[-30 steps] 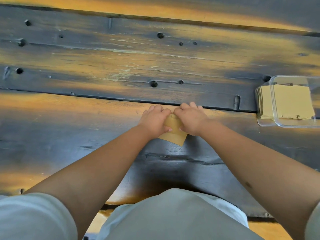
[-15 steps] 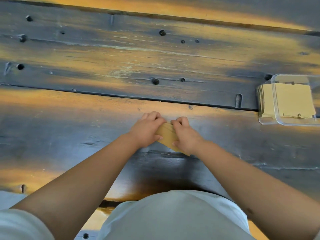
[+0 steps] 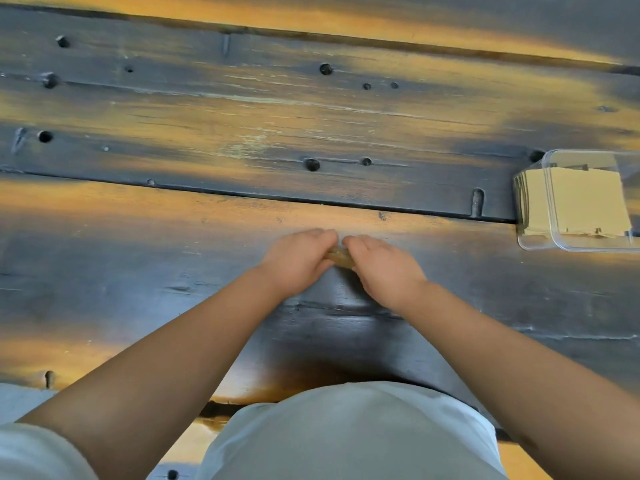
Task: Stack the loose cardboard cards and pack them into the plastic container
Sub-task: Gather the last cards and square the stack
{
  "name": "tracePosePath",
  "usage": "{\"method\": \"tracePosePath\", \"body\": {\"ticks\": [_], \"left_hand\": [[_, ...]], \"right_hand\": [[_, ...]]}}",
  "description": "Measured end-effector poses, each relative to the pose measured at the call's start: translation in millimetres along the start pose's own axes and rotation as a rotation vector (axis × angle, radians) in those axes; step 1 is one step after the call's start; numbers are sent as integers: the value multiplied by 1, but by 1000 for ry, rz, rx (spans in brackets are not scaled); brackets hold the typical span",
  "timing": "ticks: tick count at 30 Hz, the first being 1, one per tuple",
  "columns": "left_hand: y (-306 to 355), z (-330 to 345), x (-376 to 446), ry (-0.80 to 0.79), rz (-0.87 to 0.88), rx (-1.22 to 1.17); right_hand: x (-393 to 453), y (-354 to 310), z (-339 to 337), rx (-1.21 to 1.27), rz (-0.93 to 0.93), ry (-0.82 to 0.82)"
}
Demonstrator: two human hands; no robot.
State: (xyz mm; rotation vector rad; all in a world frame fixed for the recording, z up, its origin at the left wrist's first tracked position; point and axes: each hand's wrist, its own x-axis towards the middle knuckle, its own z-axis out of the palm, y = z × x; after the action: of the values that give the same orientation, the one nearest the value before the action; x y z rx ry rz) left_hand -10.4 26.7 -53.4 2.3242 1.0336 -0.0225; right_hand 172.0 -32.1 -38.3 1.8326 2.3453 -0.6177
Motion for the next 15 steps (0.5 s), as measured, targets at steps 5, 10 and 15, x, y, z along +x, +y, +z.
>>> {"method": "tracePosePath", "body": {"ticks": [5, 10, 15], "left_hand": [[14, -2, 15, 31, -9, 209], [12, 10, 17, 14, -25, 220], [8, 14, 18, 41, -16, 162]], "right_hand": [[6, 2, 3, -22, 7, 10], [2, 11, 11, -119, 31, 124], [-23, 18, 21, 822, 630, 548]]}}
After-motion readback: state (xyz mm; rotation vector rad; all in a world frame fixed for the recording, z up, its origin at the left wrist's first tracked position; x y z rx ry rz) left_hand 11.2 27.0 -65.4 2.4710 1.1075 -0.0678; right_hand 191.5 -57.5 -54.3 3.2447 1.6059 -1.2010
